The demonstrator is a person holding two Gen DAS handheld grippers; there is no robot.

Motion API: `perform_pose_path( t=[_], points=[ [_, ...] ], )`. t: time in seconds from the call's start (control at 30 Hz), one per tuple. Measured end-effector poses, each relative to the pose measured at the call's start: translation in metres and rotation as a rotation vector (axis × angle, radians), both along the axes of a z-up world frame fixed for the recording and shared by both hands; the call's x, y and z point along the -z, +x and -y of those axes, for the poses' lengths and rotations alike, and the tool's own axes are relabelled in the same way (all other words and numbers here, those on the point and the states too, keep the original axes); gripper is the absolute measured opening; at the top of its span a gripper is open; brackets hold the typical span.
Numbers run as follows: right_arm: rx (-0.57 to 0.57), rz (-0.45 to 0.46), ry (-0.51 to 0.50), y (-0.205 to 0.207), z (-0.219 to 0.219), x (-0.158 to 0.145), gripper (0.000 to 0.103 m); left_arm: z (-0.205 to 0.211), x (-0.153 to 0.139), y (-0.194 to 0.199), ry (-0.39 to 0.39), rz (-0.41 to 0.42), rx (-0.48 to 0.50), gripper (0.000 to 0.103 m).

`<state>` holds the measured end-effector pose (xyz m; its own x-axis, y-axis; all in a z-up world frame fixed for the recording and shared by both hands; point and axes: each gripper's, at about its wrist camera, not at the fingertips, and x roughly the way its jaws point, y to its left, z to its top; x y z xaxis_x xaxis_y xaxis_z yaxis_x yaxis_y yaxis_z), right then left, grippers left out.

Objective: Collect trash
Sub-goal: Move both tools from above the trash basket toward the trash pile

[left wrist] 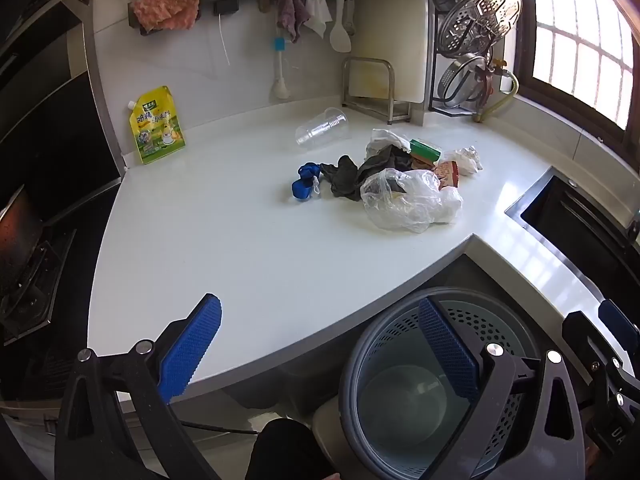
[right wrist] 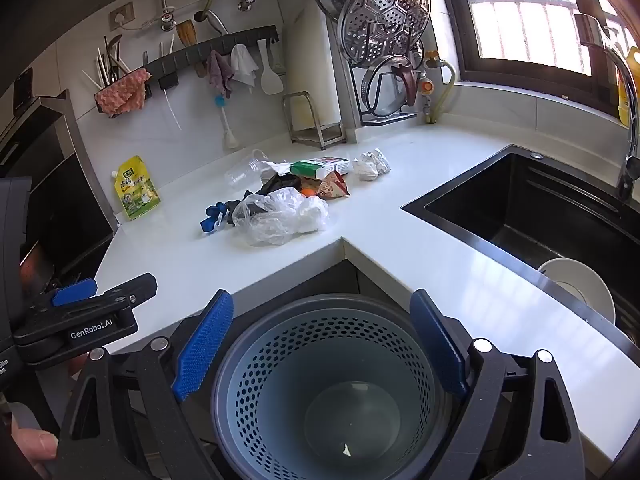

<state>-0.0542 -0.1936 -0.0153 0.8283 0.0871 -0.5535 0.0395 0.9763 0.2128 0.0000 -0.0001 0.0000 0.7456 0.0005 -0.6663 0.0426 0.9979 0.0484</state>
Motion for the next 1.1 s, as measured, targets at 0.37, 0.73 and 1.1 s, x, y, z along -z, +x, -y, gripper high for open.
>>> perform_pose_path(
  t=[0.37, 0.73, 1.1],
  points=[
    [0.0, -0.002, 0.001, -0.0003, 0.0, 0.003, 0.086, 0.0, 0.0002, 0.0001, -0.001, 0.003, -0.002, 0.097],
    [0.0, -0.005, 0.003, 0.0004, -0.0006, 0.005, 0.086, -0.0054, -0.0001, -0.0003, -0.005, 0.003, -0.002, 0.097],
    [0.0, -0.003, 0.004, 0.0003, -0.0007, 0.0059, 0.086, -0.0035, 0.0017, -0.0011, -0.004, 0.002, -0.001, 0.097]
  ],
)
